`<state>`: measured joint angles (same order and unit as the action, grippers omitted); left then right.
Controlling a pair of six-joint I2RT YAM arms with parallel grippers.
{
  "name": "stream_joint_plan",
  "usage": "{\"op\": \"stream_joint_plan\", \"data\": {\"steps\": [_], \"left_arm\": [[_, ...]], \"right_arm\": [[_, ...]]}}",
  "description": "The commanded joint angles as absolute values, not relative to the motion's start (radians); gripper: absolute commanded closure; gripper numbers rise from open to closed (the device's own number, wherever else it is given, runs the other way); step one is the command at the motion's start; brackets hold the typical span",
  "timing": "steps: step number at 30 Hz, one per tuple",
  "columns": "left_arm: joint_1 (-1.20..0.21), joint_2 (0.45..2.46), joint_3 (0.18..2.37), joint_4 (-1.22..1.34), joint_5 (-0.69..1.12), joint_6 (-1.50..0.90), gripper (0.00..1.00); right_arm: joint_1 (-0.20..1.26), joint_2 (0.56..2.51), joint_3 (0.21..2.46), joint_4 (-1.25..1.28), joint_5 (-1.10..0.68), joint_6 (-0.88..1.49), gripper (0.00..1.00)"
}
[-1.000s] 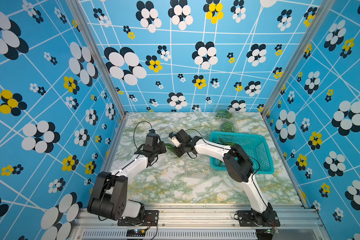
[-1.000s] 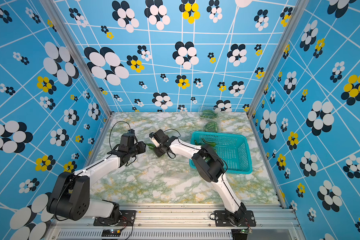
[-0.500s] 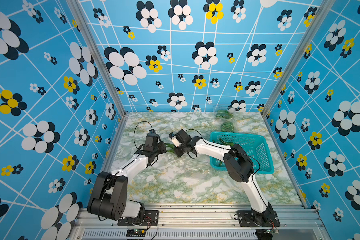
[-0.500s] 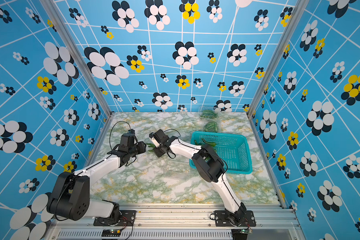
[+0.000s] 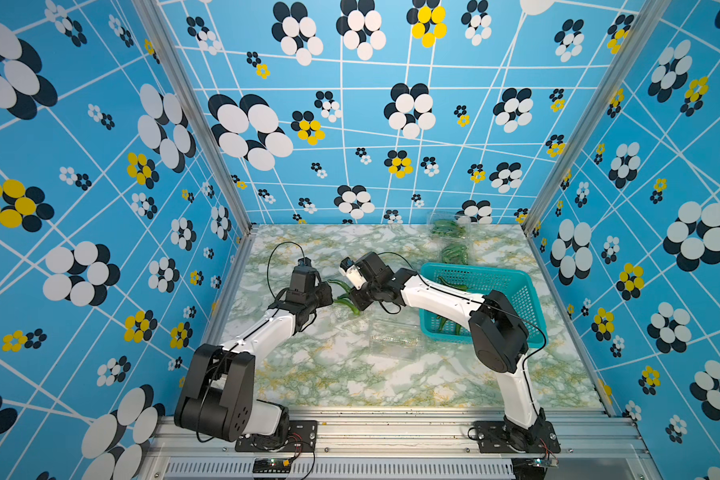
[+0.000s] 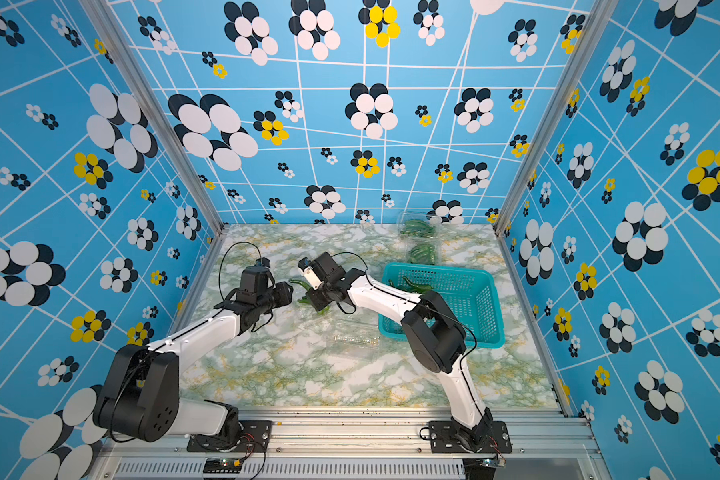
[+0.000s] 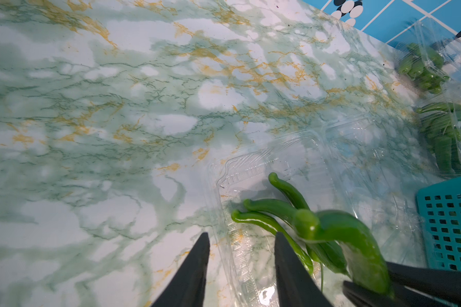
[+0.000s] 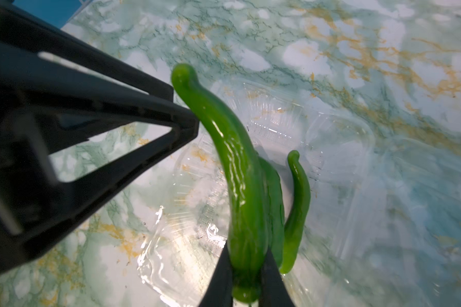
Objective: Take small green peppers out of containers
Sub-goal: Place the green pepper in the basket.
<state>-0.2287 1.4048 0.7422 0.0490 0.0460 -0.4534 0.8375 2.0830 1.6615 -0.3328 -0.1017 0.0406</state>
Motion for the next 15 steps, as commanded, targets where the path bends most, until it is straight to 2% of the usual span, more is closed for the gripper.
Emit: {"op": "stream_joint_plan", "data": {"steps": [1,11,12,15], "left_arm": [[-0.221,1.356,0.711,0.101,0.082,-0.453,0.58],[-0.252,1.273,0.64,0.283,0.281,-0.436,0.58],[-0.265,1.269,0.641,0.288,0.294,-0.424,0.54],[-0.305,1.271,0.647,0.307,0.333,-0.39,0.53]], "right_arm": [[0.845,1.989,1.593,-0.277,-0.041,0.05,1.0],[0.835,1.621,1.258,-0.121,0.288,-0.001,1.0],[0.835,1.575,1.217,-0.096,0.345,0.0,1.0],[0.823,1.479,1.13,-0.065,0.435,0.003,1.0]]}}
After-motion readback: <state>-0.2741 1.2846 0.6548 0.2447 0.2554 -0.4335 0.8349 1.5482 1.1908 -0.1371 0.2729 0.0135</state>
